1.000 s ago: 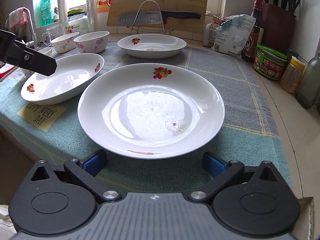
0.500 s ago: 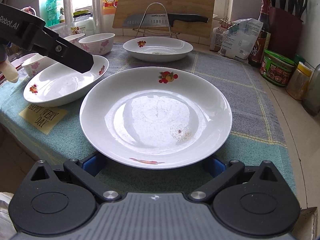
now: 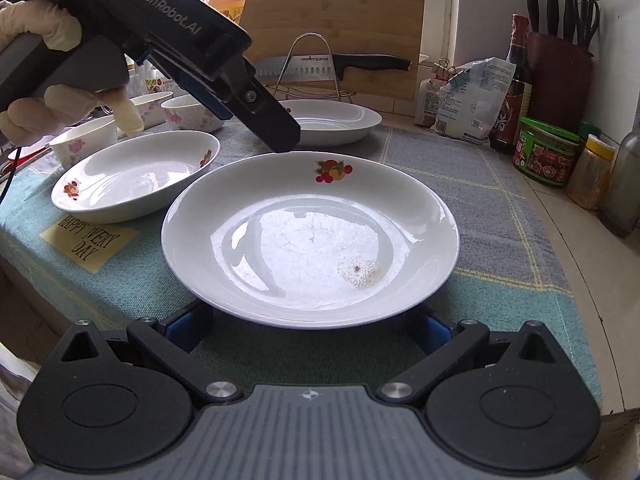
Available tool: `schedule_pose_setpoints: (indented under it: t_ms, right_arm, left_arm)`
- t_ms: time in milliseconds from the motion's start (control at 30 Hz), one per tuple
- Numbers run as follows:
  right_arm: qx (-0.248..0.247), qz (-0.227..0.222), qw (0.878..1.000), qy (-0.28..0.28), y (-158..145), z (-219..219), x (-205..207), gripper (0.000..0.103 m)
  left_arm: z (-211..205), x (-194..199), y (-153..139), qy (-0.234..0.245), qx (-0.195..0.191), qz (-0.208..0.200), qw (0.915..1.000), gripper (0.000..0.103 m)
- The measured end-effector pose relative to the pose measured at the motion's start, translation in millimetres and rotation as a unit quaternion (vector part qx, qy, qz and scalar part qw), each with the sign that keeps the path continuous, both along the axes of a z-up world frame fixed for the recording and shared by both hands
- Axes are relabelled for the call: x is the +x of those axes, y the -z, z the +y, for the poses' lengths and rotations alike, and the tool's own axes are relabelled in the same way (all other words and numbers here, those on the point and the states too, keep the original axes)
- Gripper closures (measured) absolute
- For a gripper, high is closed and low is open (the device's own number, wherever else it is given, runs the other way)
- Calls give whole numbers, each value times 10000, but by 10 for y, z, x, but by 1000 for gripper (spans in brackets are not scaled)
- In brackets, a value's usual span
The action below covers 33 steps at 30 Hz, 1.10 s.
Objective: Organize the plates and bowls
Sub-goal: 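Lift the plate by its rim with the left gripper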
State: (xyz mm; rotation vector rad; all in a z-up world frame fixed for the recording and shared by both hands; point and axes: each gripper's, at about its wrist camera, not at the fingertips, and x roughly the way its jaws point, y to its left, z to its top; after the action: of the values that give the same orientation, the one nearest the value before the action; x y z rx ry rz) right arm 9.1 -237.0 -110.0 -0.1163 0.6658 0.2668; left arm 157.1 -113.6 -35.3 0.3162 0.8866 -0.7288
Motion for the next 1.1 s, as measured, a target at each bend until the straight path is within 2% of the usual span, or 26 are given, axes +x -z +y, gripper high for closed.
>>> schedule_pose_setpoints:
  t_ms: [167,333,467,1100]
  right_arm:
    - [20,-105,9999,0,18,-4,-28,0]
    - [49,-232,9997,-14,40,-11,-67,0]
    - [54,-248,9997,-30,47,-16,-74,0]
    - [-30,123,9996,-250,-11,-63,68,0]
  left_arm:
    - [-144,175,136,336,215,208,9990,2]
    - [-251,311,275,604,375,564,9959,9]
    - [-337,361,342,807,511,681,9931,15]
    - [-467,532,402,1328,782,1011,9829,25]
